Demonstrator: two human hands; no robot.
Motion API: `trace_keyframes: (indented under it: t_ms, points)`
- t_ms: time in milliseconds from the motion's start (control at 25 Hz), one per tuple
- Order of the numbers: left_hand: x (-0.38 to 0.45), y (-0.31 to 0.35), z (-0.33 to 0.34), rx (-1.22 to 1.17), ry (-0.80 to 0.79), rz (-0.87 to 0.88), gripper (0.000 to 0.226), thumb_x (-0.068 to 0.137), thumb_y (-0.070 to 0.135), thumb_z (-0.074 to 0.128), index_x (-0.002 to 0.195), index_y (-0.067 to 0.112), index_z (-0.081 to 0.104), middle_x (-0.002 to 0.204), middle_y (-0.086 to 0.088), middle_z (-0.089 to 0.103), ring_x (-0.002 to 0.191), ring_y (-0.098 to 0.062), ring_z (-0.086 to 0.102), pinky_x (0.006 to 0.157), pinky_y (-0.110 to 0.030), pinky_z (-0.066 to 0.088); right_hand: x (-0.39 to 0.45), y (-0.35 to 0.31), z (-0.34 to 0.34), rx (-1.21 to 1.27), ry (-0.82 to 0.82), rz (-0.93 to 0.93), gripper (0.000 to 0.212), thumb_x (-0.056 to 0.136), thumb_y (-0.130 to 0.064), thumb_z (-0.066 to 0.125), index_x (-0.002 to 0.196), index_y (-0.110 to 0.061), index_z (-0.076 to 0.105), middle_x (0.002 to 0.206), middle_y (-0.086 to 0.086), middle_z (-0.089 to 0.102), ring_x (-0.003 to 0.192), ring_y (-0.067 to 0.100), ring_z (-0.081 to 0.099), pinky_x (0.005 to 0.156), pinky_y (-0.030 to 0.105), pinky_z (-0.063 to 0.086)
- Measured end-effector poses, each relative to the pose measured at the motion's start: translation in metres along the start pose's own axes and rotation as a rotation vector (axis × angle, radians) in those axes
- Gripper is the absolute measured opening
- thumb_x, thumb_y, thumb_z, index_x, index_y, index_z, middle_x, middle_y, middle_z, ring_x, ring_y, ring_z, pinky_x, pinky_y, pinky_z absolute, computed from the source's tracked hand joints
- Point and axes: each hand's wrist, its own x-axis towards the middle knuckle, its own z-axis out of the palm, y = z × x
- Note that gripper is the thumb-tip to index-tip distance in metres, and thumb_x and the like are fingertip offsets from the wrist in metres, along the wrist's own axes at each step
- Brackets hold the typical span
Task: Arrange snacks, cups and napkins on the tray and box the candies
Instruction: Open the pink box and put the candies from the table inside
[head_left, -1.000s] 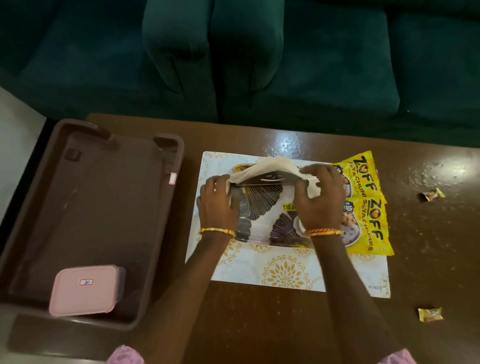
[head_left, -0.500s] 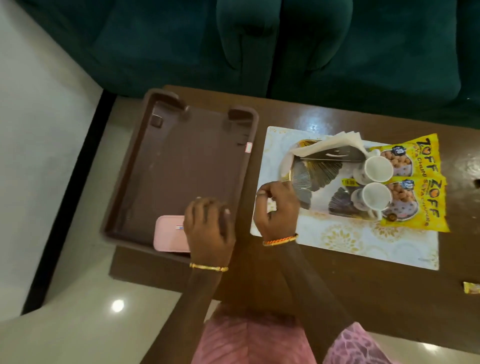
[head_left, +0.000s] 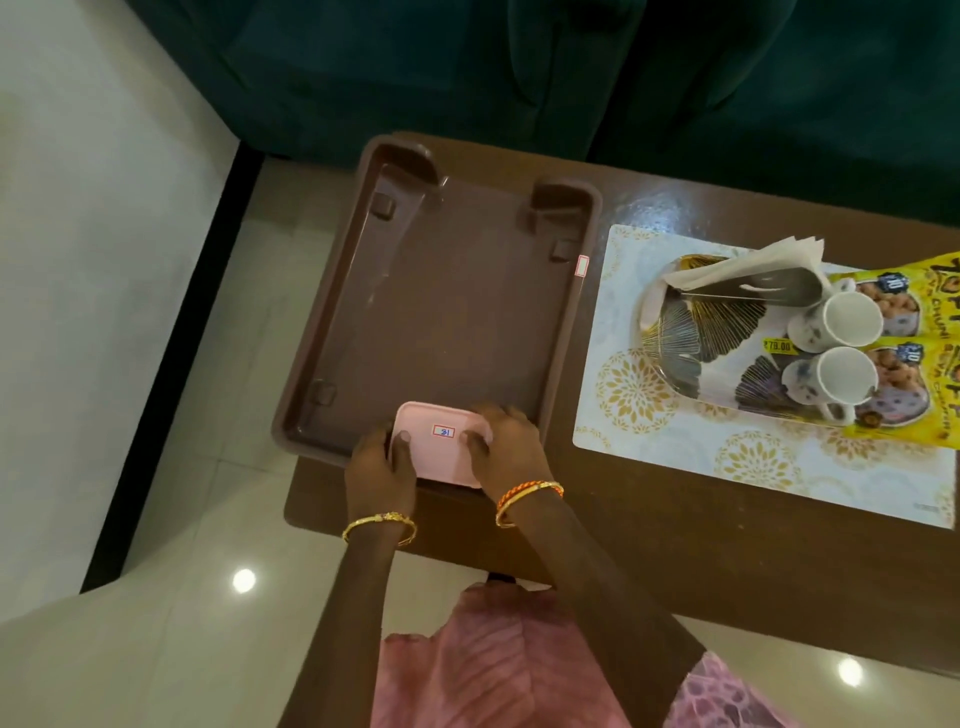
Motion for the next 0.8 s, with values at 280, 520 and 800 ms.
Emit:
trace_keyframes:
  t_ms: [280,520,800]
  points:
    - [0.003,0.013,-0.004,-0.349,0.027,-0.011,0.023,0.089,0.025,0.057,0.106,0.010,0.064,0.105,-0.010,0.066,0.093,-0.019,0.057,0.064,-0.009,0.048,-0.012,0.012,-0.019,0.186,0.238,-0.057,0.023,0.090,-0.013,0.057,0.109,-0.006,0.068,0.109,0.014,0.068,0.099,0.023,0.061,0.083,0.023,0.045]
    - [-0.032,0.056,0.031,-1.093,-0.410,-0.317,0.046,0.090,0.058,0.033,0.108,0.030,0.064,0.102,0.002,0.074,0.101,-0.024,0.066,0.077,-0.038,0.056,-0.037,0.032,-0.050,0.513,0.644,0.012,0.016,0.086,-0.010,0.063,0.099,-0.008,0.072,0.094,0.006,0.070,0.078,0.000,0.057,0.068,0.007,0.046]
    - [-0.071,0.081,0.117,-1.123,-0.801,-0.433,0.069,0.078,0.076,0.032,0.102,0.025,0.072,0.107,-0.007,0.072,0.105,-0.030,0.064,0.095,-0.048,0.046,-0.061,0.105,-0.056,0.606,1.031,0.116,0.016,0.086,-0.002,0.059,0.098,-0.002,0.070,0.094,0.015,0.068,0.085,0.015,0.064,0.075,0.014,0.051]
